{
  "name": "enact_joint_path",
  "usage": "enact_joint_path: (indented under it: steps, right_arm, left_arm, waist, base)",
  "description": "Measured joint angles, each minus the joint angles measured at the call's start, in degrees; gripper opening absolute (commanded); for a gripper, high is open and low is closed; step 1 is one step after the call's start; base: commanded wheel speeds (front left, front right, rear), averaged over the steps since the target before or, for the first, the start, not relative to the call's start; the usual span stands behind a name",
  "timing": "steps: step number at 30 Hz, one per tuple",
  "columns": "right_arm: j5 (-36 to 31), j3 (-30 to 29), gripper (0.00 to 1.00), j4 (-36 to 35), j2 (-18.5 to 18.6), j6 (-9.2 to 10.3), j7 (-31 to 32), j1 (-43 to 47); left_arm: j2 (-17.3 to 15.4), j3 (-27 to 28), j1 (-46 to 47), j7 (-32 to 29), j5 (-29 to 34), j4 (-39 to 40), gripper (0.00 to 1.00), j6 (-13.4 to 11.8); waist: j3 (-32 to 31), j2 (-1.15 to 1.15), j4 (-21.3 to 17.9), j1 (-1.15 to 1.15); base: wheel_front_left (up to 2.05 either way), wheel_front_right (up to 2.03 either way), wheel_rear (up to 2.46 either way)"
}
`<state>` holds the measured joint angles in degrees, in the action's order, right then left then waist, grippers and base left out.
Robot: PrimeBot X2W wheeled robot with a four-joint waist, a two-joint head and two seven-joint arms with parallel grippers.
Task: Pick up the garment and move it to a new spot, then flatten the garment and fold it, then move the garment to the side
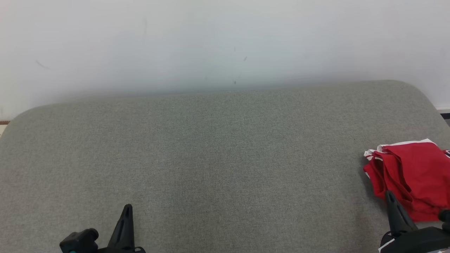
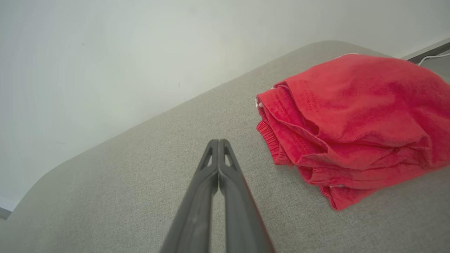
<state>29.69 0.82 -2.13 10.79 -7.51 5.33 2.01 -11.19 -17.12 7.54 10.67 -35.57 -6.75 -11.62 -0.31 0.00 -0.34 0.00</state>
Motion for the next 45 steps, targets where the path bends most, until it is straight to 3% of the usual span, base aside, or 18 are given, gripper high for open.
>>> enact_joint_path:
  steps: [15,45]
  right_arm:
    - [14.0,-5.7,0.00,7.3,0.5,0.00,3.3,-4.8]
    - [33.6,-14.9,0.00,18.0,0.7,0.02,8.8,-12.0]
  left_arm:
    - [1.8,-1.7,4.5,0.8,-15.2,-5.6,0.00,4.1]
    - [4.4,-3.9,10.9,2.3,-36.7,-13.8,0.00,10.1]
  waist:
    - [0.2,0.00,0.0,0.00]
    - [0.6,0.00,0.1,0.00]
  base:
    - [0.00,0.00,0.00]
    - [0.00,0.00,0.00]
